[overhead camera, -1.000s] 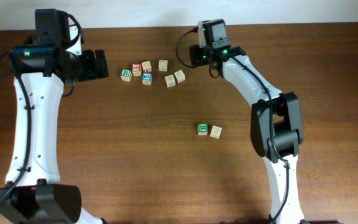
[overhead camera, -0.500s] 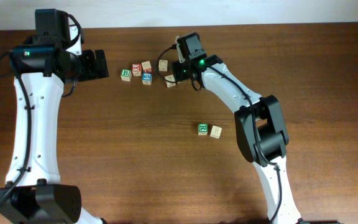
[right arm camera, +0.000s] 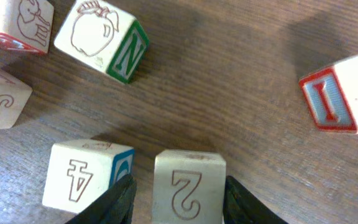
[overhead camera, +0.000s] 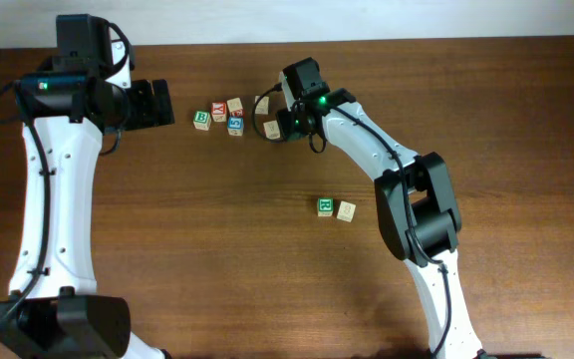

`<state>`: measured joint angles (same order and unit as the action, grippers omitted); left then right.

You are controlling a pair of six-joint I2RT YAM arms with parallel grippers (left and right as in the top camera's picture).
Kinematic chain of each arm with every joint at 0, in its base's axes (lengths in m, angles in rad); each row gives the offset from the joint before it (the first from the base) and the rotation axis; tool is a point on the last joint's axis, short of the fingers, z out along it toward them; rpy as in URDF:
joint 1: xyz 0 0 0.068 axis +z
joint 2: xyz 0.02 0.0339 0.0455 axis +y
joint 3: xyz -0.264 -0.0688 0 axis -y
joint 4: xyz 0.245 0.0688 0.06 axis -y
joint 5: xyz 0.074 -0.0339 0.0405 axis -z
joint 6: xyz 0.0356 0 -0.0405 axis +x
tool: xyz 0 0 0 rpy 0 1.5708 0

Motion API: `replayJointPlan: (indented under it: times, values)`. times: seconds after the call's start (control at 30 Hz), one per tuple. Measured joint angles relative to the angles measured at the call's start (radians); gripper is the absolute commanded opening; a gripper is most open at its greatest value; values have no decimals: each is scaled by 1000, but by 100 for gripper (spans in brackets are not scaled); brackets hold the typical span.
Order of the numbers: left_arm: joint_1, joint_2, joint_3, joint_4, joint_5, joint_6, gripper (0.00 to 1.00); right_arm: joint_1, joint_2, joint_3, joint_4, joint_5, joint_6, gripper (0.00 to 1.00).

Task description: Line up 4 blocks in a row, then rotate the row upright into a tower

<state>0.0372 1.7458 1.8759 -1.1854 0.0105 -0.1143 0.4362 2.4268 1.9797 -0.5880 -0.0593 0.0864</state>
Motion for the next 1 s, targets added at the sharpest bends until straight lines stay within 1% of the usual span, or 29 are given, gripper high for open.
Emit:
replayJointPlan:
  times: [0.03, 0.13, 0.17, 0.23, 0.43, 0.47, 0.57, 0.73, 0.9, 0.93, 1.0]
  values:
    - [0, 0, 0, 0, 0, 0, 99, 0, 0, 0, 0, 7, -3, 35]
    - [0, 0, 0, 0, 0, 0, 99, 0, 0, 0, -27, 13, -5, 31]
    - [0, 0, 0, 0, 0, 0, 99, 0, 0, 4, -61, 9, -6, 30]
    - [0, 0, 0, 0, 0, 0, 99, 0, -2, 16, -106, 1, -2, 30]
    - [0, 0, 0, 0, 0, 0, 99, 0, -60, 18, -319, -117, 94, 28]
    - [0, 0, 0, 0, 0, 0, 99, 0, -73, 18, -369, -148, 121, 26]
    - [0, 0, 0, 0, 0, 0, 99, 4, -79, 17, -523, -198, 166, 26]
    - [0, 0, 0, 0, 0, 0, 99, 63, -79, 18, -735, -216, 202, 27]
    - [0, 0, 0, 0, 0, 0, 99, 116, -79, 18, -785, -148, 262, 27]
    - [0, 0, 0, 0, 0, 0, 99, 116, -79, 18, -786, -137, 274, 33]
    - [0, 0, 0, 0, 0, 0, 99, 116, -79, 18, -796, -124, 285, 39]
